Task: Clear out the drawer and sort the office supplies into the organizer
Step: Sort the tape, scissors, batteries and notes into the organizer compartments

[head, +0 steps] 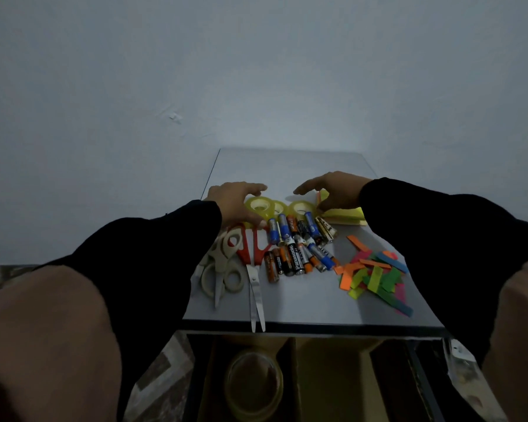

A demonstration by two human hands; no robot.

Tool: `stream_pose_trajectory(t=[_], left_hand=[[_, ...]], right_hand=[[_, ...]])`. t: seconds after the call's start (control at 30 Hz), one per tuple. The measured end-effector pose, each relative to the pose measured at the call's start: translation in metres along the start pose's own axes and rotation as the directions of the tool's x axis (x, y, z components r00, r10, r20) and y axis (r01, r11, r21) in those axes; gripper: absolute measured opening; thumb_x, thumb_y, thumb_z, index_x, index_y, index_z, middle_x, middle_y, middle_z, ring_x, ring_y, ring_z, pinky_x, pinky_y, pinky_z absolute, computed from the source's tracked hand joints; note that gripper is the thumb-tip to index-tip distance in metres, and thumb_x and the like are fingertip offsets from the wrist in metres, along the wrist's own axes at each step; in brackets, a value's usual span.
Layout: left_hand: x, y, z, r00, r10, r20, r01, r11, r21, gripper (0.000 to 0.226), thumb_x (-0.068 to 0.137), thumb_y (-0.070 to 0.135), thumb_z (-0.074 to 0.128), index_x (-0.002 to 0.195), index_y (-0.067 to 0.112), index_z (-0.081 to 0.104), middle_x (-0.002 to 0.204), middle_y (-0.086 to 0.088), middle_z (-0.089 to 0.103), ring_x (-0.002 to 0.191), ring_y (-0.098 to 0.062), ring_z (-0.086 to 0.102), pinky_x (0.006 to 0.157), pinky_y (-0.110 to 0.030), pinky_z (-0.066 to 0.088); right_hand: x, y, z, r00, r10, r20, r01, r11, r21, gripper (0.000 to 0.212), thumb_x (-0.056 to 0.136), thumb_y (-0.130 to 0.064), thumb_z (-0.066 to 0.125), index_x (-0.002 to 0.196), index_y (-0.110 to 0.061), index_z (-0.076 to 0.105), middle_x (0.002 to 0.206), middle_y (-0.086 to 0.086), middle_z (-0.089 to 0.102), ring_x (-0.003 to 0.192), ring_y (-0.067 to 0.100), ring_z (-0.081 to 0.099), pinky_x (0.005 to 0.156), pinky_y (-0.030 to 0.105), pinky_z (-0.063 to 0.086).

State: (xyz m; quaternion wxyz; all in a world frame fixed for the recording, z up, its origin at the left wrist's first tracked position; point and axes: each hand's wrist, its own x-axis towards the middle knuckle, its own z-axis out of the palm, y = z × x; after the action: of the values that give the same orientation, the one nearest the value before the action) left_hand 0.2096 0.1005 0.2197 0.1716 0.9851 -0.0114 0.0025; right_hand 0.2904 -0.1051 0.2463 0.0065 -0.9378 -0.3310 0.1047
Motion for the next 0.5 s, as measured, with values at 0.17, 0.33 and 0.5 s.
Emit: stream_pose_trajectory(t=[0.17, 0.33, 0.5], left_hand=[[0.0024, 0.0005, 0.0009, 0.999, 0.017, -0.032, -0.017, 1.000, 0.023, 0.066, 0.076, 0.038, 0.074, 0.135, 0.029, 0.047, 0.139, 0.002, 0.048, 0.127, -0.020, 0.043, 0.106, -0.037, 0.032], [0.0019, 0.0016, 0.0009, 0.997, 0.032, -0.073, -0.030, 0.999, 0.040, 0.067, 0.075, 0.037, 0.075, 0.135, 0.029, 0.047, 0.135, 0.003, 0.050, 0.120, -0.019, 0.049, 0.103, -0.037, 0.031], [-0.0027, 0.0059, -0.0026, 0.987, 0.056, -0.148, -0.054, 0.998, 0.020, 0.074, 0.074, 0.031, 0.077, 0.138, 0.026, 0.042, 0.135, 0.000, 0.047, 0.123, -0.022, 0.045, 0.104, -0.039, 0.031]], right_hand=[[0.0056, -0.0032, -0.0005, 0.997, -0.036, 0.068, 0.038, 0.999, -0.034, 0.061, 0.085, -0.011, 0.064, 0.140, -0.026, 0.041, 0.140, -0.001, 0.047, 0.126, 0.023, 0.044, 0.102, 0.031, 0.033], [0.0082, -0.0067, -0.0014, 0.996, -0.058, 0.061, 0.061, 0.997, -0.049, 0.059, 0.083, -0.011, 0.066, 0.136, -0.027, 0.046, 0.135, 0.000, 0.052, 0.124, 0.023, 0.045, 0.096, 0.029, 0.035], [0.0107, -0.0026, 0.0011, 0.998, -0.065, -0.024, 0.063, 0.994, -0.090, 0.062, 0.080, -0.017, 0.072, 0.137, -0.023, 0.046, 0.137, 0.003, 0.048, 0.121, 0.024, 0.045, 0.095, 0.031, 0.036]])
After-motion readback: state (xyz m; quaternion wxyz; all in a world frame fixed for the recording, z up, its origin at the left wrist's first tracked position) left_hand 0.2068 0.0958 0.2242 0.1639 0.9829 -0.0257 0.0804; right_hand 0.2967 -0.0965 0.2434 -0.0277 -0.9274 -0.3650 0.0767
